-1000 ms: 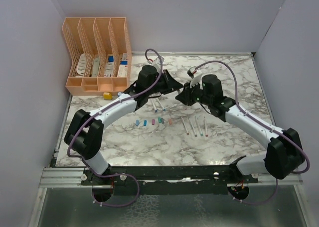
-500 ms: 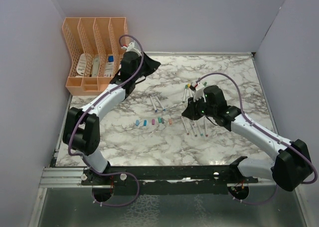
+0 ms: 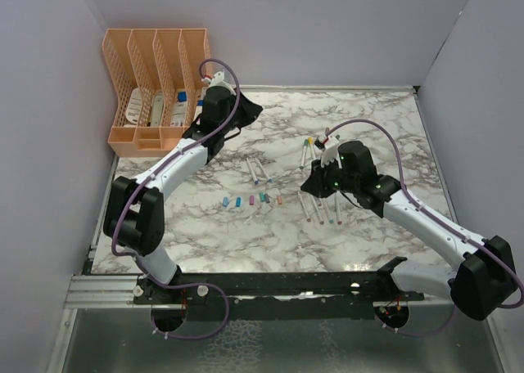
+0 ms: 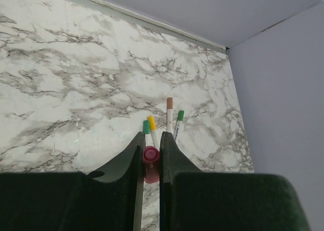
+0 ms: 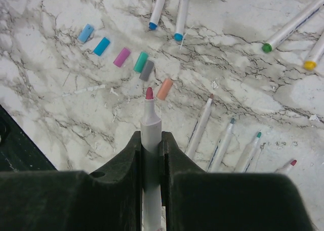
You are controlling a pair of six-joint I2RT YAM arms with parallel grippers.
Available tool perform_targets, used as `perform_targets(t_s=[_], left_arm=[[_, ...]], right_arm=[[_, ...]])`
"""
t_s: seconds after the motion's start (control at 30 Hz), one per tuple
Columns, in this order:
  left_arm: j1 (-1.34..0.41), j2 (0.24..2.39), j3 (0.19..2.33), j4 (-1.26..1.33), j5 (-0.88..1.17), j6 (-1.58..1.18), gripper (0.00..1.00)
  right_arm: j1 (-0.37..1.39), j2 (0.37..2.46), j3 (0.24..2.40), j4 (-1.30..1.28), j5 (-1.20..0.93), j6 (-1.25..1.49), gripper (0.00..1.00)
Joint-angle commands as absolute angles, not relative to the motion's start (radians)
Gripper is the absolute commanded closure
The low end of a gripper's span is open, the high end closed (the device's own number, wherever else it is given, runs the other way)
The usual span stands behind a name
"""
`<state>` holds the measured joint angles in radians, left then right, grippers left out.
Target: Open the pen caps
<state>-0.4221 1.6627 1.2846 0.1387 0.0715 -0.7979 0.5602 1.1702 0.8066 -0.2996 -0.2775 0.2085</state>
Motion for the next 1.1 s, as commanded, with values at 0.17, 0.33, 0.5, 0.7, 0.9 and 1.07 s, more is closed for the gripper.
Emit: perform_targets(t_s=[0.17,0.33,0.5,0.7,0.9,1.07], left_arm=[[-0.405,1.546,1.294,0.061,0.000,-0.726,1.00],[-0.407,1.471,1.232,-0.012,0.067,-0.711,1.00],[-0.434,1.355,1.076,-0.117,0.075,-0.682,1.00],[-0.481,1.218,0.891,-0.219,0.025,-0.661,1.00],[-0.494,1.116,0.764,-0.275,-0.040,-0.674,1.00],[-0.498,1.103,0.702,-0.281,-0.050,-0.683,1.00]], right_arm=[[0.563,1.208,0.841,-0.306,-0.233,0.219,0.99],[0.563,1.353,0.941,-0.246,-0.182,0.234,0.99],[0.566,1.595,1.124,-0.212,-0.152,0.228,0.99],[0.572,1.851,1.319,-0.187,-0.129,0.190,0.99],[0.580,2.010,1.439,-0.188,-0.114,0.148,0.99],[0.585,2.071,1.477,-0.182,-0.117,0.129,0.99]])
